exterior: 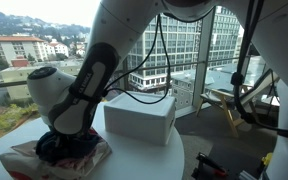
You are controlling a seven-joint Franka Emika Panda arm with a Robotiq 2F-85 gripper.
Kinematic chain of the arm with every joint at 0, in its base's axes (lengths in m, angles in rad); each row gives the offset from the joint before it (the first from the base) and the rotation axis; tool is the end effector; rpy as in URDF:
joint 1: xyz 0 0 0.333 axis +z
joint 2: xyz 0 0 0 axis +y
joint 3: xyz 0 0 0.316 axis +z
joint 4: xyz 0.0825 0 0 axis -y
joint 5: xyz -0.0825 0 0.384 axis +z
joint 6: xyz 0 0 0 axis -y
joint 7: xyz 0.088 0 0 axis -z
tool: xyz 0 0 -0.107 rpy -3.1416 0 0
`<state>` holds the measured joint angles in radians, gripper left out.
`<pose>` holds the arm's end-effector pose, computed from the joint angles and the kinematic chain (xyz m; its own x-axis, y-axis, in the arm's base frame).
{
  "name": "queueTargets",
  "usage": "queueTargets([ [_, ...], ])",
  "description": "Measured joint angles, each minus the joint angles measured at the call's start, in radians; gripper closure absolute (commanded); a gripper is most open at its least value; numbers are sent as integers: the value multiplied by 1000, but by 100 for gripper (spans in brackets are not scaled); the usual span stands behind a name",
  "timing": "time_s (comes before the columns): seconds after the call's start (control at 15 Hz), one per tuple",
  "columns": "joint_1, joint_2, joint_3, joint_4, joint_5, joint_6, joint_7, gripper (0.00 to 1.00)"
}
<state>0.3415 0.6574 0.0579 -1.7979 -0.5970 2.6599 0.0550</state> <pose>0.6123 0.2722 0.1991 0.6487 0.7477 0.1421 0.6847 -0.6549 0.3198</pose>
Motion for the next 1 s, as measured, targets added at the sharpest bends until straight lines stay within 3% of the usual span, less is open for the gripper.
queueTargets([
  [0.07, 0, 3, -1, 3, 1, 1, 0, 96],
  [0.13, 0, 6, -2, 4, 2, 2, 0, 59],
  [0.27, 0, 7, -3, 6, 3, 2, 0, 51],
  [0.67, 1, -20, -3, 21, 60, -44, 0, 6],
  [0.73, 1, -34, -3, 23, 75, -56, 0, 1],
  [1.0, 1, -102, -4, 28, 108, -121, 1, 0],
])
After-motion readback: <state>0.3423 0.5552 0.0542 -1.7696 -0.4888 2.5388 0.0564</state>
